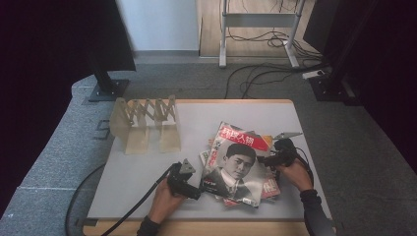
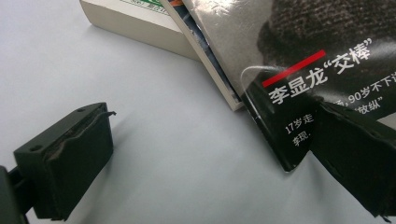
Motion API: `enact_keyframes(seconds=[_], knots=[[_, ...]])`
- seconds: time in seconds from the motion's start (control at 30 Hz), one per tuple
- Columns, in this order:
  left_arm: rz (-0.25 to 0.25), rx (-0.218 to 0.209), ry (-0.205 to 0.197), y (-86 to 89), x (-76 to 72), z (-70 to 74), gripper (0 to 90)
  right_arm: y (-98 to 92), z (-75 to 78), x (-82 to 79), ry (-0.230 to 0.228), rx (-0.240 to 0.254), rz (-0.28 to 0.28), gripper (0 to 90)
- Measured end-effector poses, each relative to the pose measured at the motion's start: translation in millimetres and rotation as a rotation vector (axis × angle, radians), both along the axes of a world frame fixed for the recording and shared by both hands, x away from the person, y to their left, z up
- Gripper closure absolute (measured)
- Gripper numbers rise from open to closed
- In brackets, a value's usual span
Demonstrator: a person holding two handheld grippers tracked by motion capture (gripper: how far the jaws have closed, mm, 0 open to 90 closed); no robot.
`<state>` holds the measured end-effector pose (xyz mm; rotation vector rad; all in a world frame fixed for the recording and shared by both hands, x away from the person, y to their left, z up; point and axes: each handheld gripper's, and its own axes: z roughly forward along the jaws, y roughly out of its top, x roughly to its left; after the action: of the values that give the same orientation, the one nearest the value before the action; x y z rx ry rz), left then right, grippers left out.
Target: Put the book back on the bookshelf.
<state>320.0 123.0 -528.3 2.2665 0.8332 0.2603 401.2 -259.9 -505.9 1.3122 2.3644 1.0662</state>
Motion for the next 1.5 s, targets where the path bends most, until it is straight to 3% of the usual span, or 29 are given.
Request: enact_keyframes(seconds=[0.27, 0.4, 0.5, 0.53, 0.6, 0.63, 0.73, 0.77, 0.8, 0.97, 1.07, 1.3, 1.33, 1.47, 1.5], knots=[[0.0, -0.003, 0.002, 0.2, 0.1, 0.0, 0.0, -1.0, -5.4, 16.0, 0.064, 0.072, 0.009, 0.0], [-0.001, -0.003, 0.004, 0.5, 0.4, 0.1, 0.0, 1.2, -3.4, 20.0, 0.065, 0.071, 0.029, 3.8], [-0.002, -0.004, 0.007, 0.7, 0.6, 0.1, 0.0, 3.5, 3.1, 20.7, 0.032, 0.05, 0.027, 15.1], [-0.002, -0.004, 0.007, 0.7, 0.6, 0.1, 0.0, 3.5, 3.1, 20.7, 0.032, 0.05, 0.027, 15.1], [-0.002, -0.005, 0.007, 0.8, 0.7, 0.1, 0.0, 6.2, 8.6, 21.2, -0.004, 0.002, 0.031, 22.5], [-0.002, -0.005, 0.008, 0.8, 0.7, 0.1, 0.0, 6.2, 8.6, 21.2, -0.004, 0.002, 0.031, 22.5], [-0.004, -0.006, 0.008, 0.9, 0.7, 0.1, 0.0, 8.0, 14.7, 22.0, -0.034, -0.021, 0.018, 37.6], [-0.004, -0.006, 0.008, 0.9, 0.7, 0.1, 0.0, 8.0, 14.7, 22.0, -0.034, -0.021, 0.018, 37.6], [-0.005, -0.008, 0.009, 1.0, 0.7, 0.1, 0.0, 7.1, 19.0, 22.5, -0.049, -0.031, 0.002, 46.6], [-0.01, -0.018, 0.015, 2.1, 1.3, 0.3, 0.0, 8.3, 30.6, 21.2, -0.059, -0.044, -0.019, 70.8], [-0.029, -0.032, 0.023, 2.8, 1.4, 0.4, 0.0, 9.0, 36.7, 19.6, -0.062, -0.024, -0.019, 80.9], [-0.072, -0.046, 0.032, 4.5, 2.0, 0.9, 0.0, 14.4, 52.1, 11.1, -0.113, 0.004, 0.013, 85.1], [-0.09, -0.037, 0.023, 5.2, 1.9, 1.8, 0.0, 14.4, 58.3, 8.1, -0.13, 0.028, 0.025, 85.4], [-0.095, -0.068, 0.088, 10.0, 7.4, 5.5, 0.0, 17.0, 72.7, 1.2, -0.163, 0.048, 0.055, 85.5], [-0.095, -0.079, 0.087, 10.8, 8.3, 6.5, 0.0, 18.2, 76.6, -0.7, -0.172, 0.051, 0.062, 85.4]])
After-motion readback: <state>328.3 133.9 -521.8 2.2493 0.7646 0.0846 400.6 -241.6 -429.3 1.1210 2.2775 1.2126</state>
